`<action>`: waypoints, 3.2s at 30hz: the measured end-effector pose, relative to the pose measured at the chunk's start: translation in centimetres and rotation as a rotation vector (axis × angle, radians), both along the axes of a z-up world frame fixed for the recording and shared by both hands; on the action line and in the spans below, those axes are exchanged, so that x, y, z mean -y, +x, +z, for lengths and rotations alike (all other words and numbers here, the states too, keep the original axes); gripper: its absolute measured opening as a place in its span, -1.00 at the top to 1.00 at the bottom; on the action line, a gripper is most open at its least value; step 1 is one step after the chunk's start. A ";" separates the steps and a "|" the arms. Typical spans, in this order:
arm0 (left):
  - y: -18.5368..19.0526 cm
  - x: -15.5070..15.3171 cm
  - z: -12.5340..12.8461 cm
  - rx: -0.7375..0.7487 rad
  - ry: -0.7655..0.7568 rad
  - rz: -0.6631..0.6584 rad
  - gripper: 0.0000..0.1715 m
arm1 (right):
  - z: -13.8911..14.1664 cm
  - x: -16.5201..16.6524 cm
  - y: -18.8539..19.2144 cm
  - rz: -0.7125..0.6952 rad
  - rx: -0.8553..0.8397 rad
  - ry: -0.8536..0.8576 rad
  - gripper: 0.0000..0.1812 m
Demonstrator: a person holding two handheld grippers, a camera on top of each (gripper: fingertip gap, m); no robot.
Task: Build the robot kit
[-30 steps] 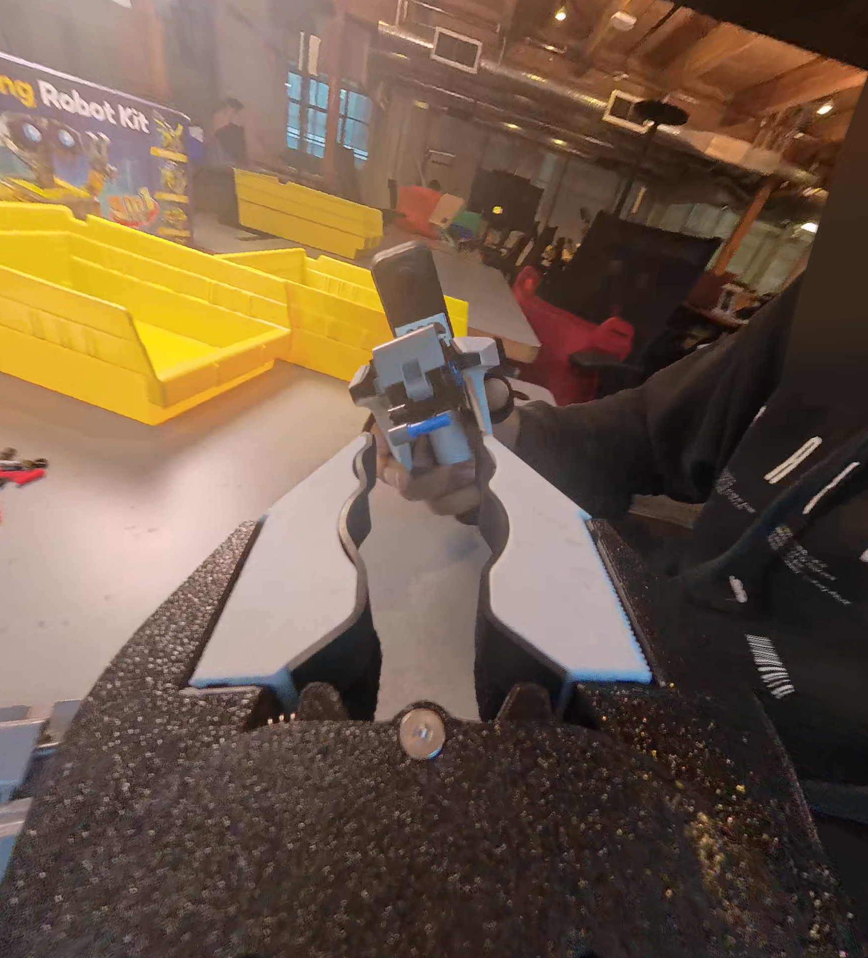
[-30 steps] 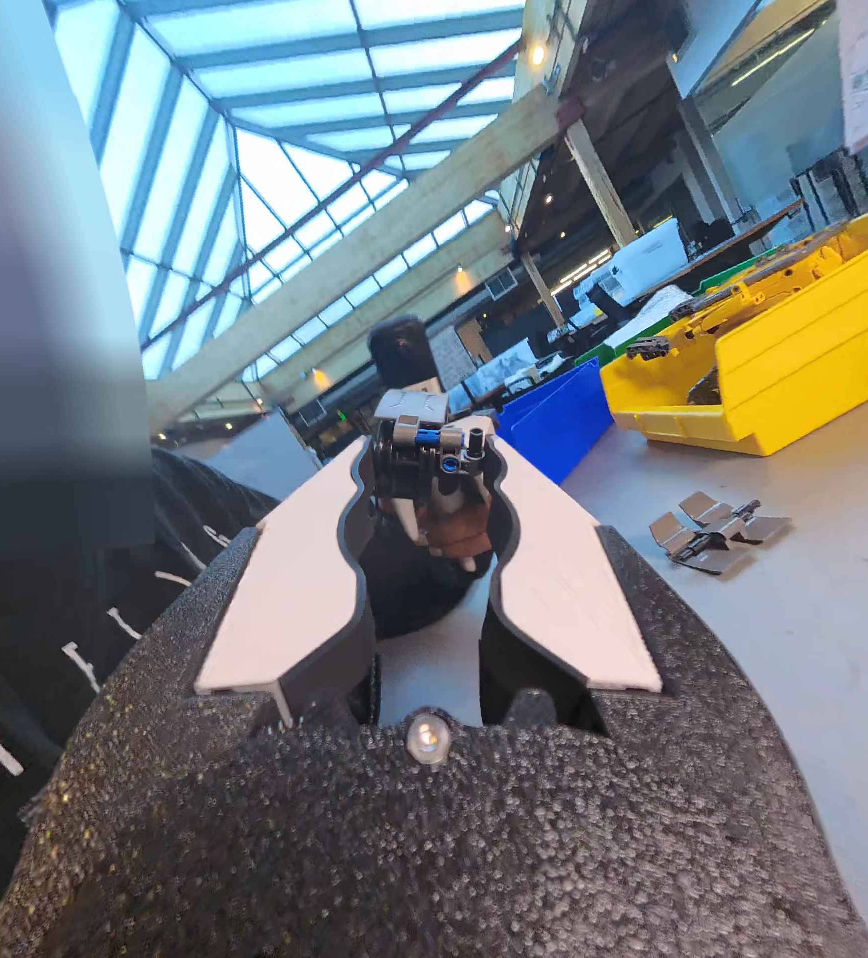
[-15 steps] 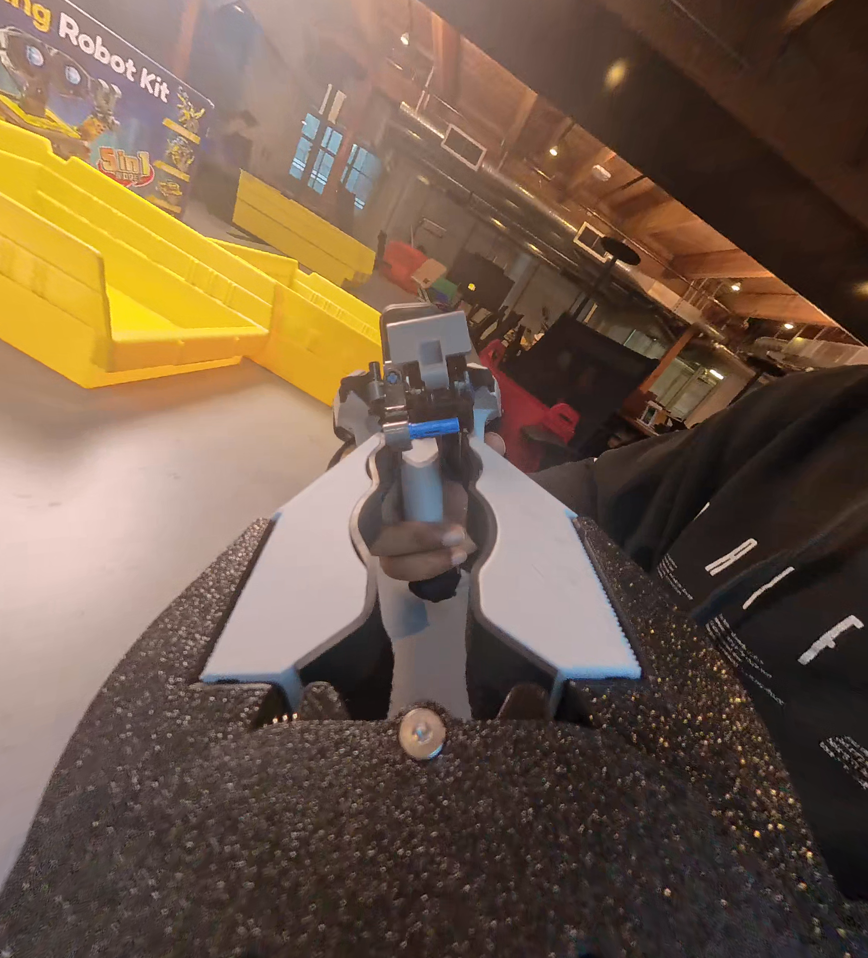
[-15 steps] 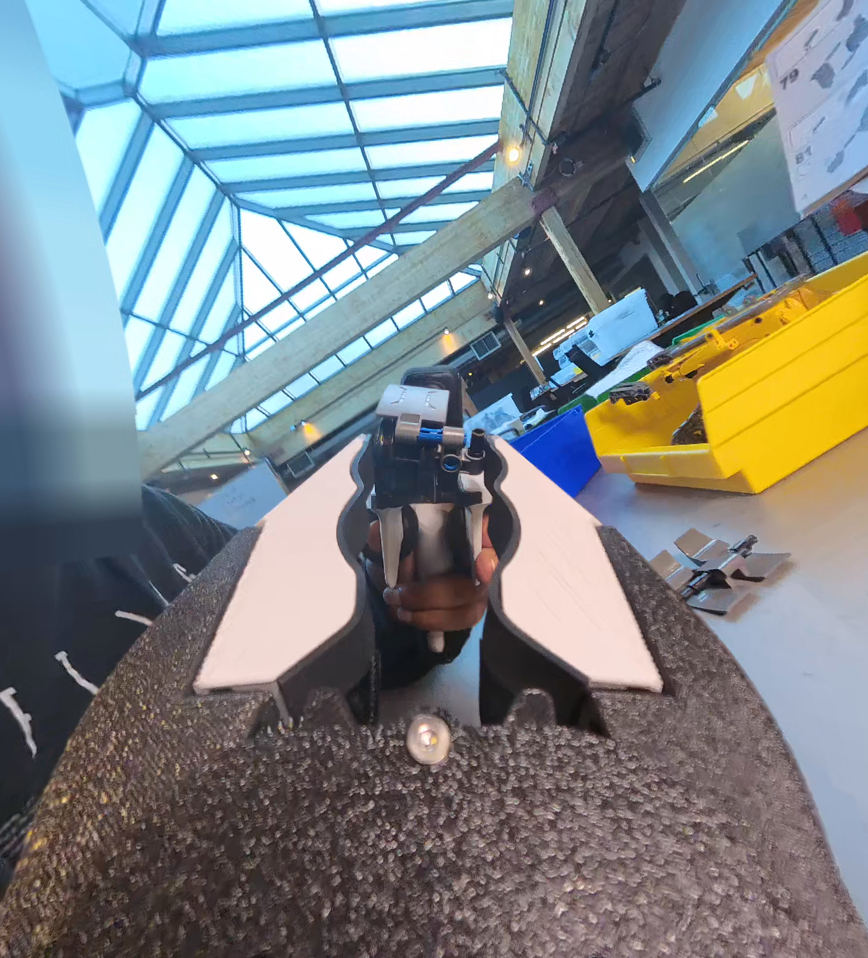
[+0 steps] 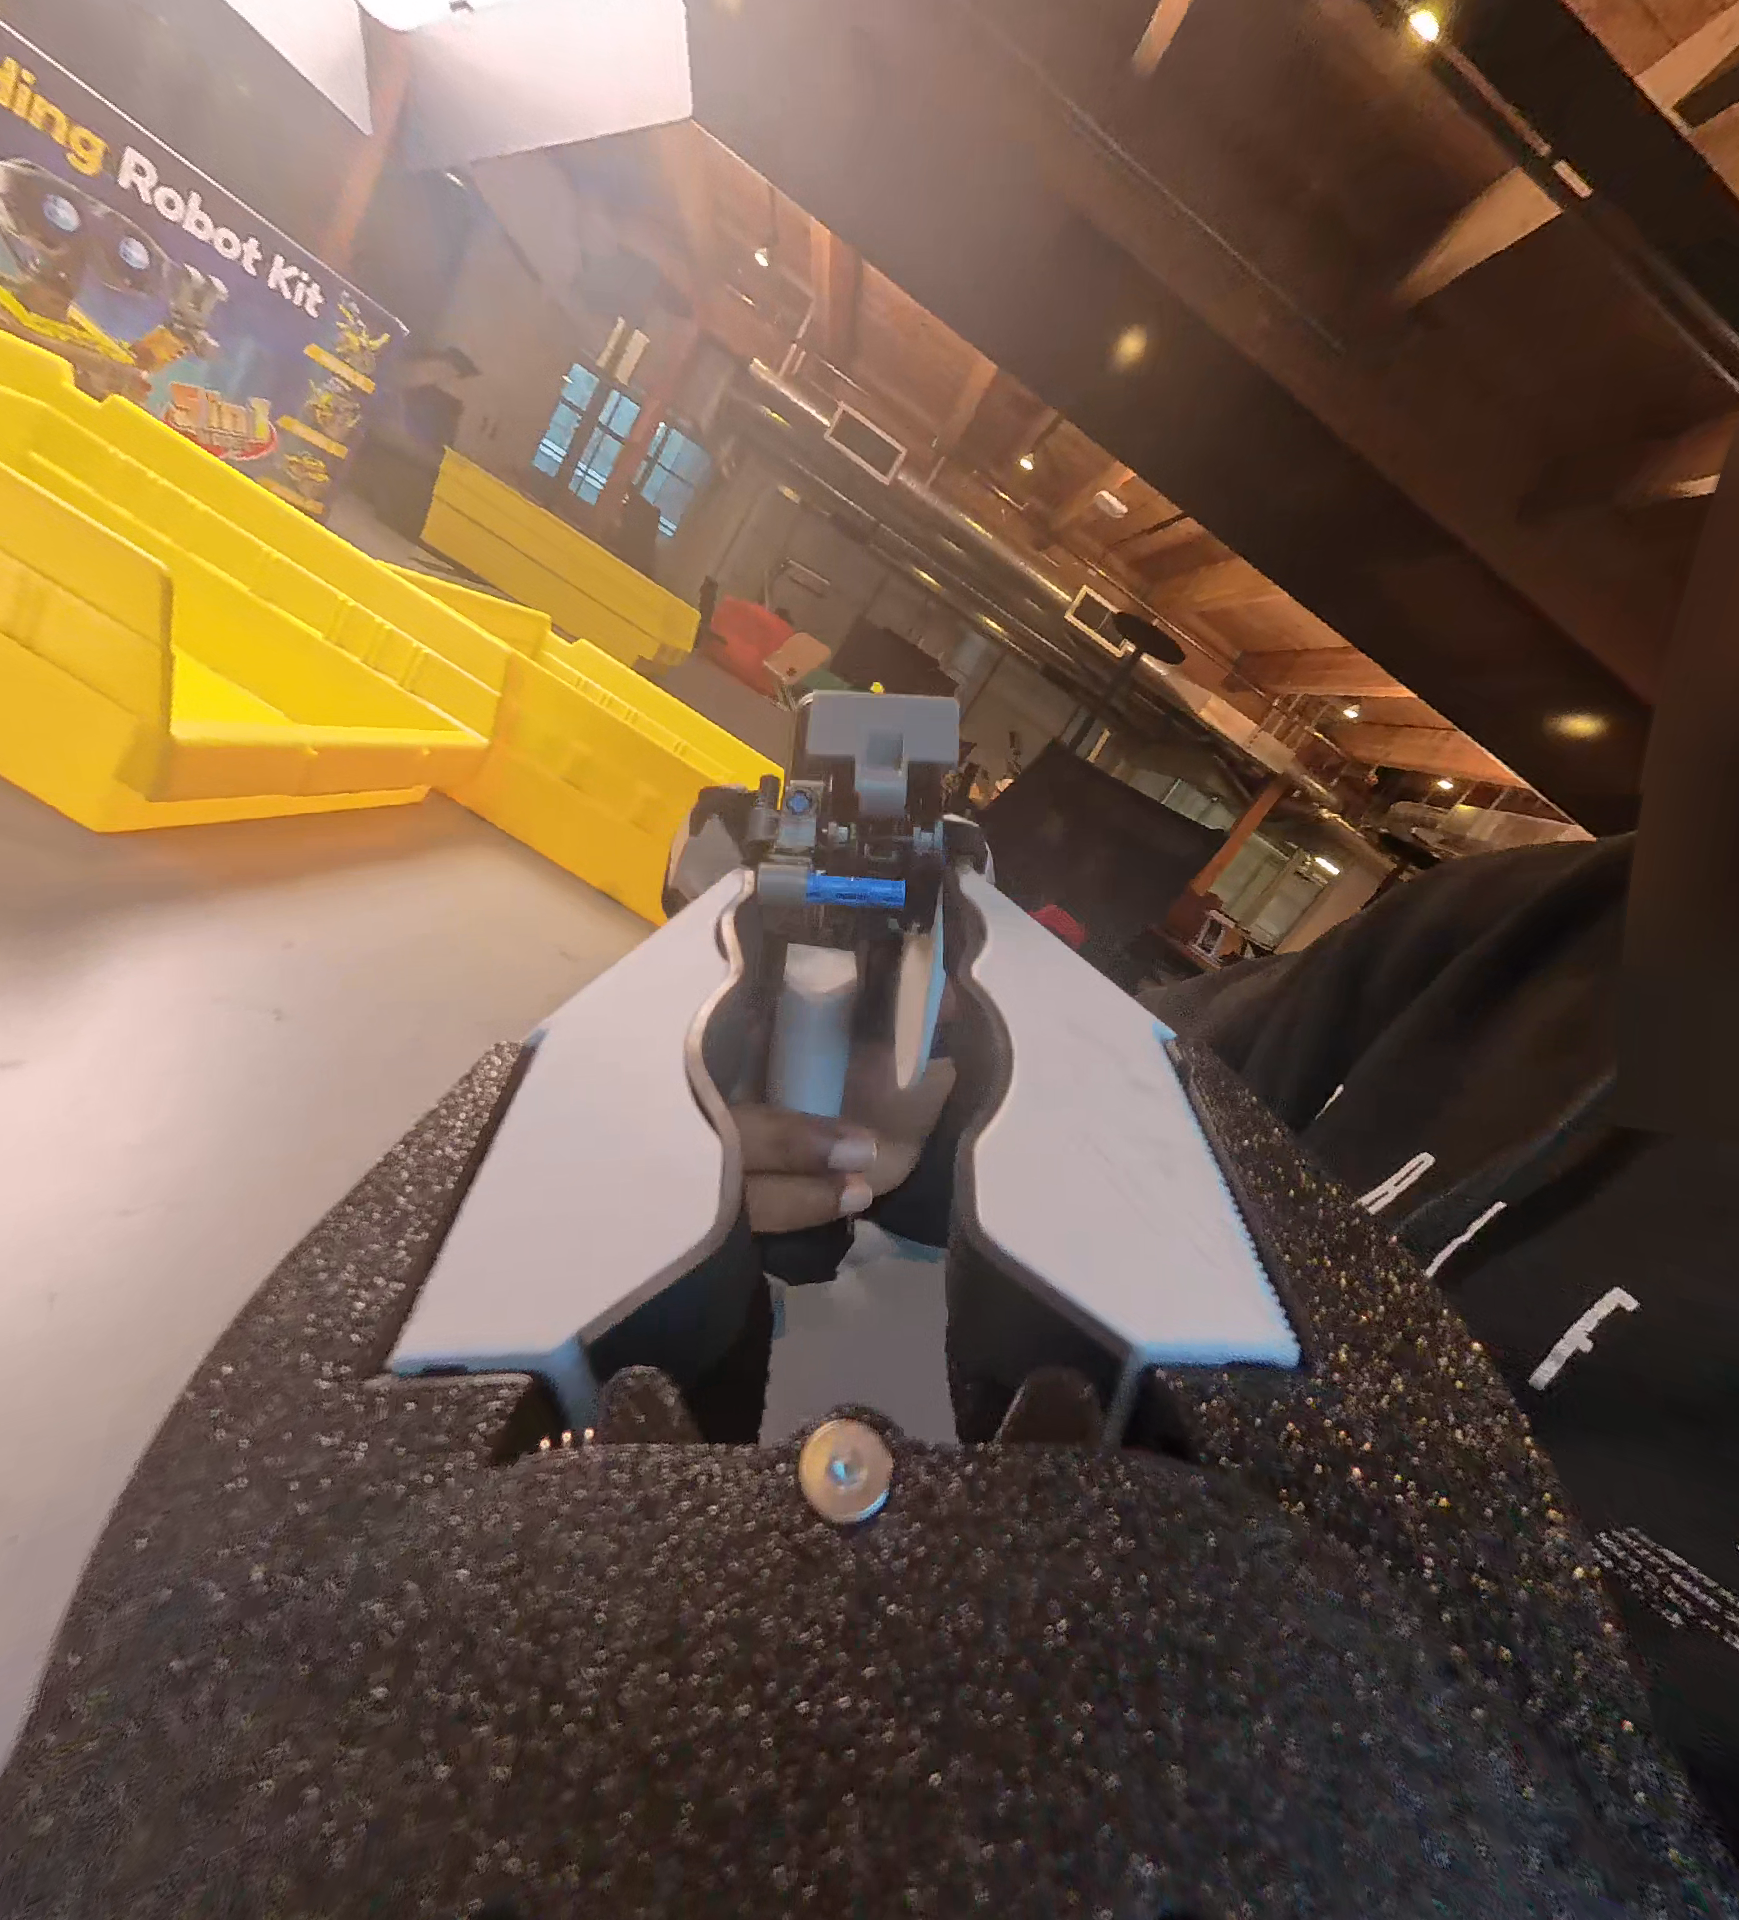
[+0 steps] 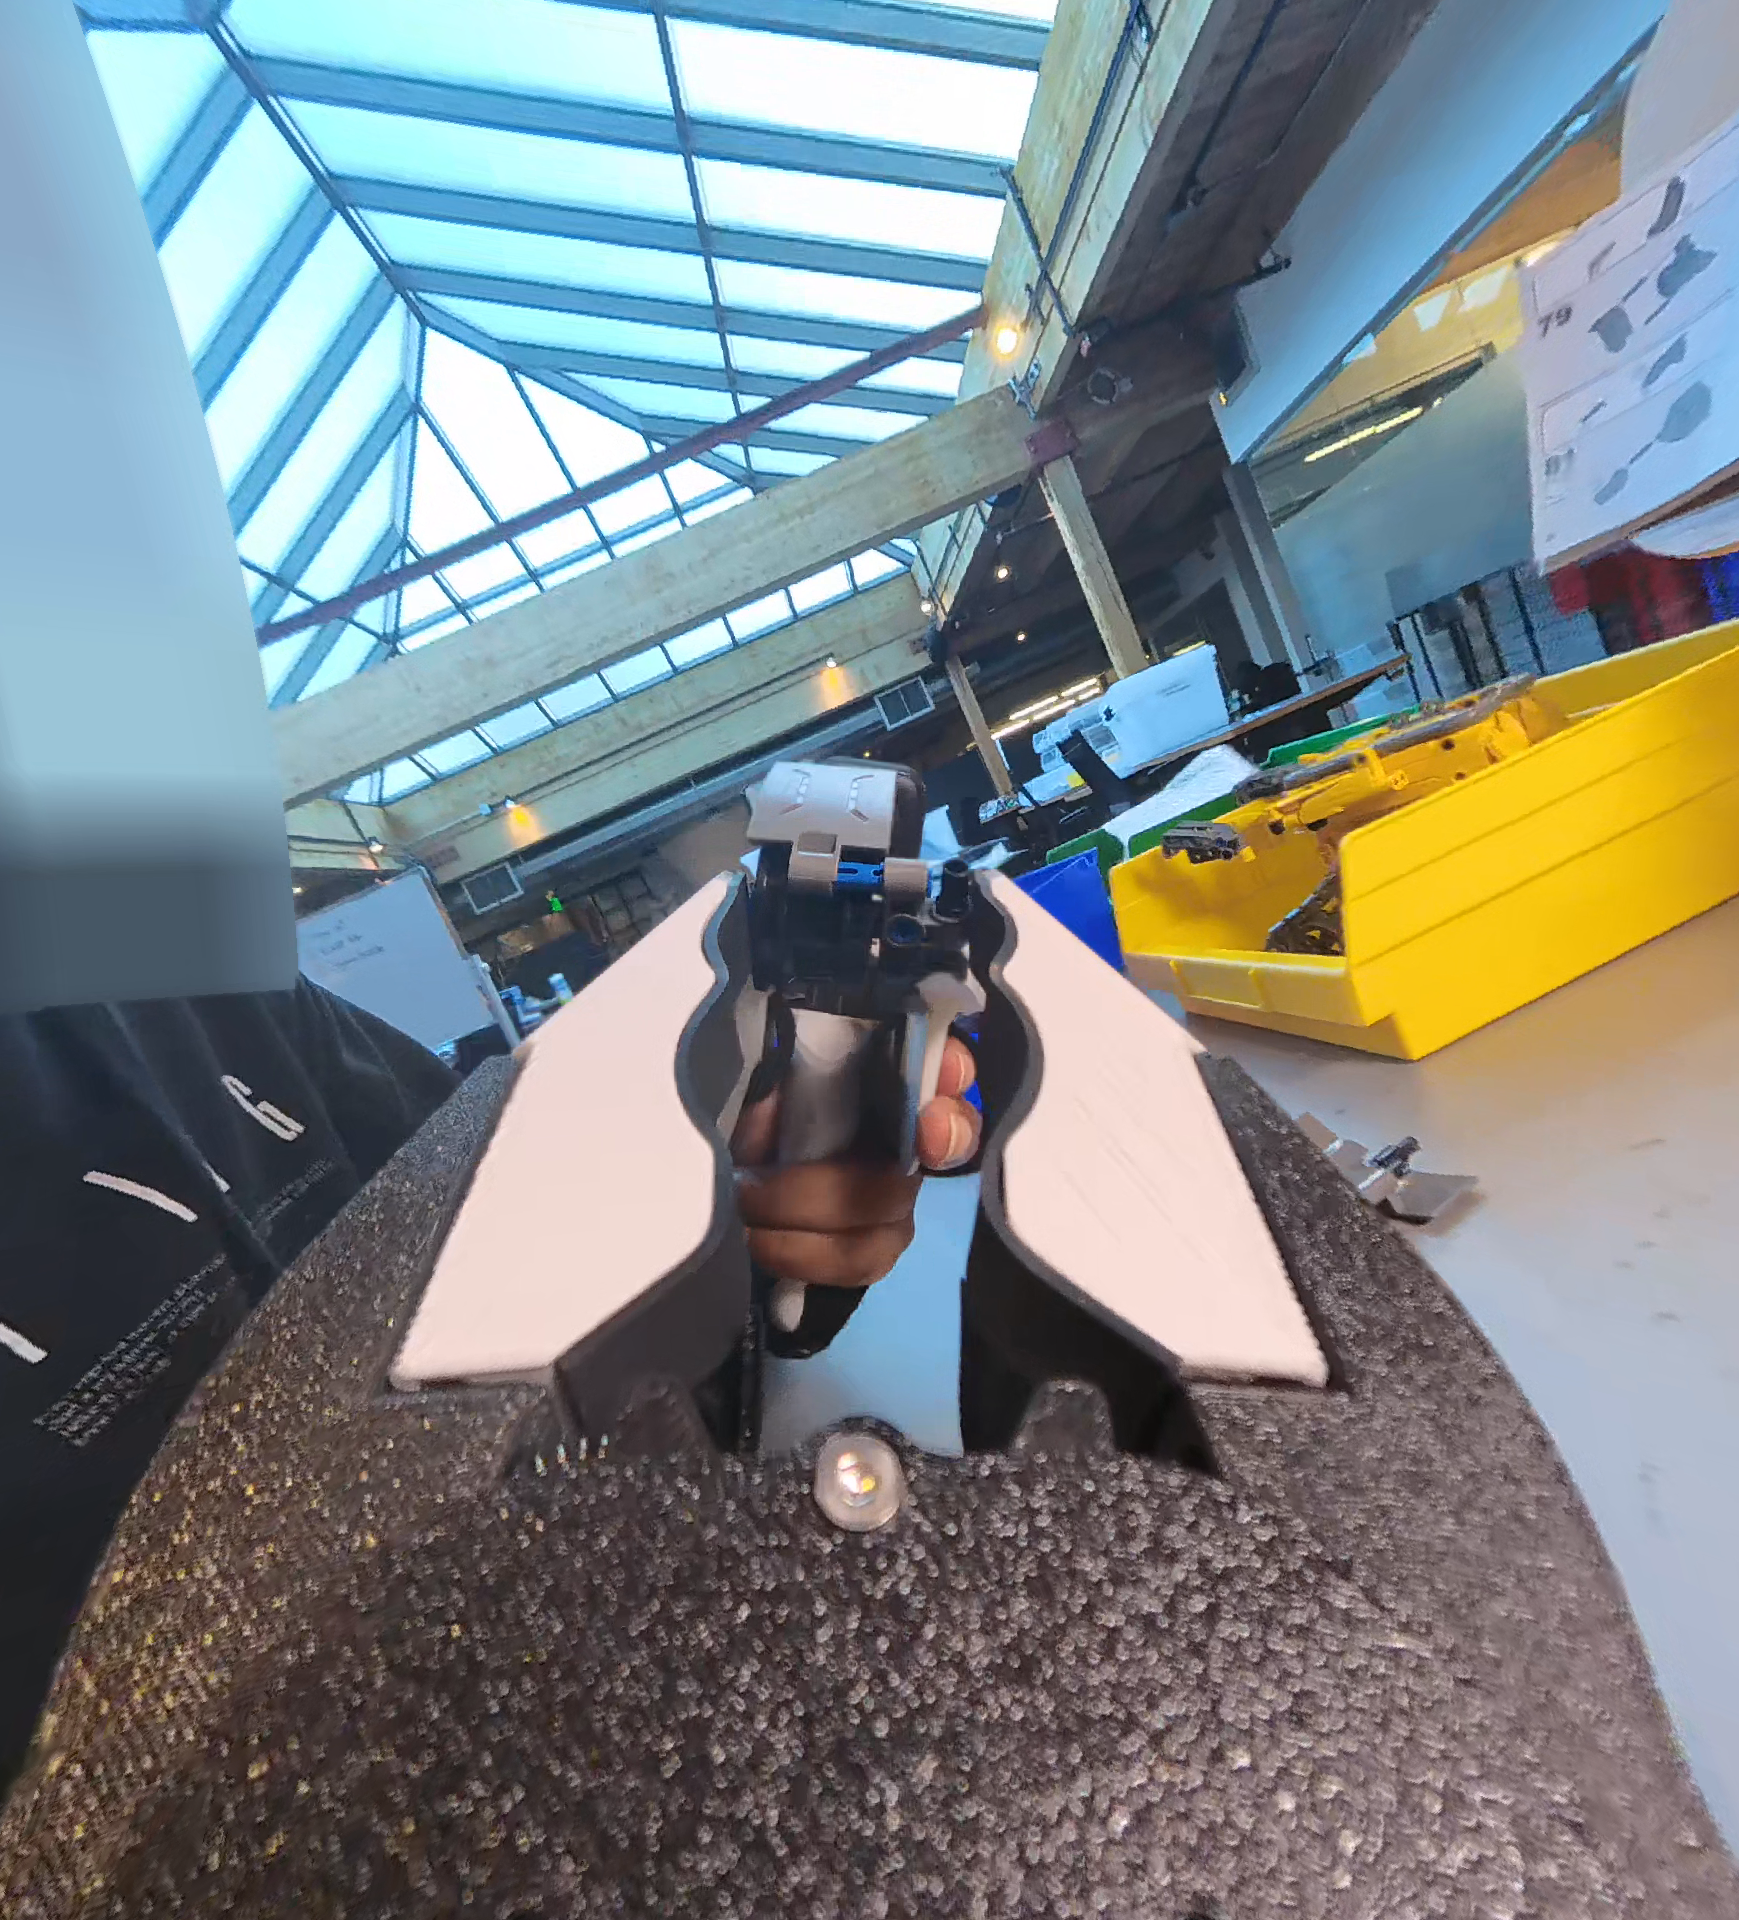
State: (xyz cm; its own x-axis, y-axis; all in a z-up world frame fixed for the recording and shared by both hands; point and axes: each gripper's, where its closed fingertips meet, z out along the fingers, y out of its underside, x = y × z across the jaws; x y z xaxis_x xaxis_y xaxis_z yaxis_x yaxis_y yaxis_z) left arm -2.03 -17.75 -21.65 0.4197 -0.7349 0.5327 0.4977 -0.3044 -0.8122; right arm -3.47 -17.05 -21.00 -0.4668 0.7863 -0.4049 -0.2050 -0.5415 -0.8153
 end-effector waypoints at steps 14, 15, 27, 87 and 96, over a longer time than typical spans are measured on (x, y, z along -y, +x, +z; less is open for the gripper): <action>-1.0 2.0 -9.7 -0.938 -0.047 -0.104 0.65 | -7.8 2.2 0.5 0.125 0.444 0.659 0.63; -0.7 2.0 -10.5 -0.959 -0.057 -0.118 0.65 | -8.9 2.3 0.5 0.128 0.483 0.701 0.67; -0.1 3.4 -12.9 -0.923 -0.061 -0.279 0.66 | -13.3 3.0 1.9 0.235 0.608 0.914 0.72; 1.0 1.8 -13.6 -1.004 -0.184 -0.070 0.94 | -14.2 3.3 3.5 0.303 0.599 1.022 0.73; 0.8 0.9 -13.6 -1.070 -0.217 0.087 0.95 | -14.3 2.6 3.2 0.260 0.623 1.004 0.73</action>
State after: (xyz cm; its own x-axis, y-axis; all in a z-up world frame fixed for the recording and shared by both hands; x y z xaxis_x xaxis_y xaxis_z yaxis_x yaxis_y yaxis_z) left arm -1.21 -18.66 -35.27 0.7880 -0.6152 -0.0234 -0.4063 -0.4912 -0.7704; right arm -0.22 -19.61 -35.26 -0.5996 0.7911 0.1207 0.3936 0.4228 -0.8163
